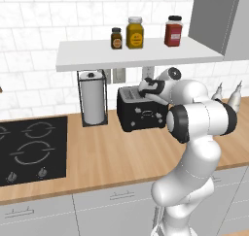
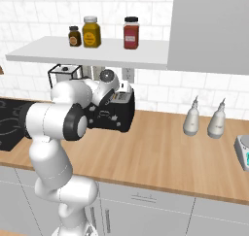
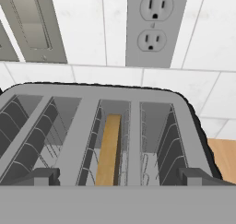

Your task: Start the toaster. Once the lever pops up, take the bread to the plate on the dining counter.

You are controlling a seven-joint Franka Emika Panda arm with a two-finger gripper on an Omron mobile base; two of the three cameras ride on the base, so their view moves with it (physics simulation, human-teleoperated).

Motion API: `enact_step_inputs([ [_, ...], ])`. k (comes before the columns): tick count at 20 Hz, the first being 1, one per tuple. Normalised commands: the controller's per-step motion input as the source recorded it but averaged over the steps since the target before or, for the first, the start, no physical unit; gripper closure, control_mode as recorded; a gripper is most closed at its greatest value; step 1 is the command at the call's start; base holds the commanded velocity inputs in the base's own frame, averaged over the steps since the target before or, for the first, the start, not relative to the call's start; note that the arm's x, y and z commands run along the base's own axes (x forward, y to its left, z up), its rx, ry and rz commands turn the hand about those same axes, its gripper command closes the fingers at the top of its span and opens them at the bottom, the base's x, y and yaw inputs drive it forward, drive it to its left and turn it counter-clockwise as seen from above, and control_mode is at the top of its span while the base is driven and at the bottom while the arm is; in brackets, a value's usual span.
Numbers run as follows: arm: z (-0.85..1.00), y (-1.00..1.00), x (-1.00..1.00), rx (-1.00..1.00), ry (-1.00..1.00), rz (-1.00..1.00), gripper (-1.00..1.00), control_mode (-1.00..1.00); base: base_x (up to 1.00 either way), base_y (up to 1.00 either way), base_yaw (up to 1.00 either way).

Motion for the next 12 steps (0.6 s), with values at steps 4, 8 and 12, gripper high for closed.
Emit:
enact_step_inputs([
  [4,0.0,0.0,0.0,0.0,0.0,0.0,-1.0,-1.0,0.0,0.0,0.0],
  [8,0.0,0.0,0.0,0.0,0.0,0.0,-1.0,-1.0,0.0,0.0,0.0],
  [12,0.0,0.0,0.0,0.0,0.0,0.0,-1.0,-1.0,0.0,0.0,0.0],
])
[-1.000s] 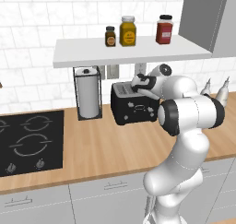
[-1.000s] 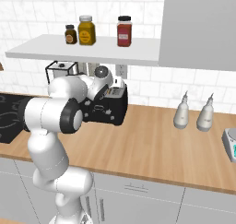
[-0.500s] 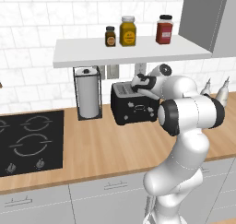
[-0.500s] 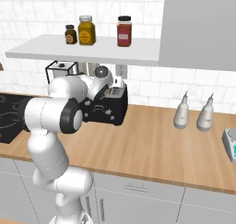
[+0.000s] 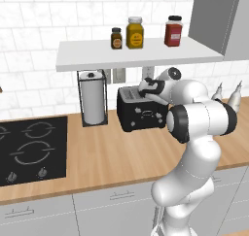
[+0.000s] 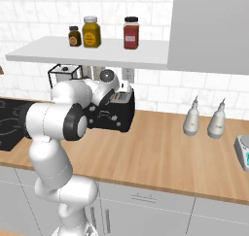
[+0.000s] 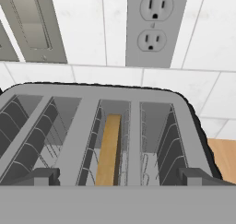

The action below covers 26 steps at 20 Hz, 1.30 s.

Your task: Start the toaster. Once the lever pops up, take the bread to the plate on the dining counter.

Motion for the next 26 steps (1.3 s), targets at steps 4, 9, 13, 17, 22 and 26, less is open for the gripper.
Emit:
enact_step_inputs([
  [4,0.0,0.0,0.0,0.0,0.0,0.0,-1.0,-1.0,0.0,0.0,0.0],
  [9,0.0,0.0,0.0,0.0,0.0,0.0,-1.0,-1.0,0.0,0.0,0.0],
  [13,0.0,0.0,0.0,0.0,0.0,0.0,-1.0,-1.0,0.0,0.0,0.0],
  [17,0.0,0.0,0.0,0.0,0.0,0.0,-1.0,-1.0,0.0,0.0,0.0],
  [22,0.0,0.0,0.0,0.0,0.0,0.0,-1.0,-1.0,0.0,0.0,0.0],
  [26,0.0,0.0,0.0,0.0,0.0,0.0,-1.0,-1.0,0.0,0.0,0.0],
])
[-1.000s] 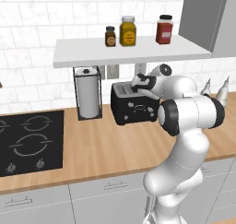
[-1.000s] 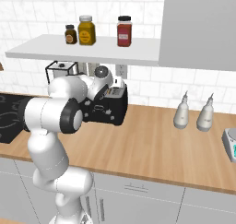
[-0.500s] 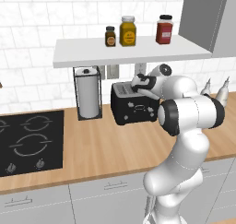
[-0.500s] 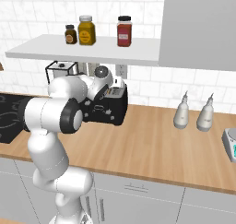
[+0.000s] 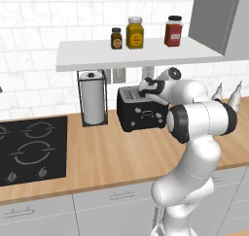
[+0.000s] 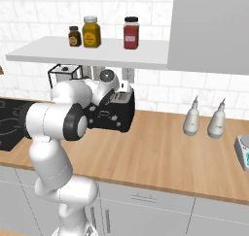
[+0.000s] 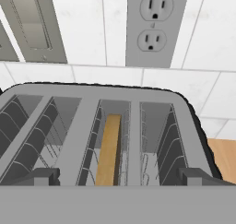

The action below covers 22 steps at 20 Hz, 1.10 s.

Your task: Start the toaster. Once the lever pops up, take the bread to the plate on the dining counter.

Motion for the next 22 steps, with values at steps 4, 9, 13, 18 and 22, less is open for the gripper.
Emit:
enact_step_inputs([
  [4,0.0,0.0,0.0,0.0,0.0,0.0,-1.0,-1.0,0.0,0.0,0.0],
  [9,0.0,0.0,0.0,0.0,0.0,0.0,-1.0,-1.0,0.0,0.0,0.0],
  [13,0.0,0.0,0.0,0.0,0.0,0.0,-1.0,-1.0,0.0,0.0,0.0],
  [18,0.0,0.0,0.0,0.0,0.0,0.0,-1.0,-1.0,0.0,0.0,0.0],
  [22,0.0,0.0,0.0,0.0,0.0,0.0,-1.0,-1.0,0.0,0.0,0.0],
])
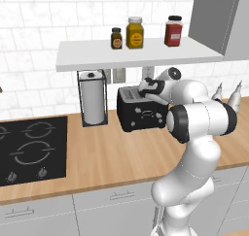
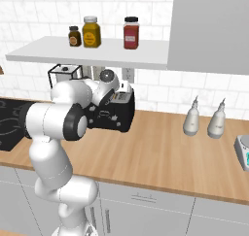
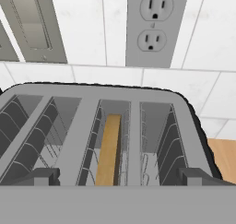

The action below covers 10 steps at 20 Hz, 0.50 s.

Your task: Start the toaster. Once the lever pops up, take the bread to the plate on the dining counter.

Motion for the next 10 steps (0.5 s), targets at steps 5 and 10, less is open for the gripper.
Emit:
enact_step_inputs([
  [5,0.0,0.0,0.0,0.0,0.0,0.0,-1.0,-1.0,0.0,0.0,0.0],
  [10,0.0,0.0,0.0,0.0,0.0,0.0,-1.0,-1.0,0.0,0.0,0.0],
])
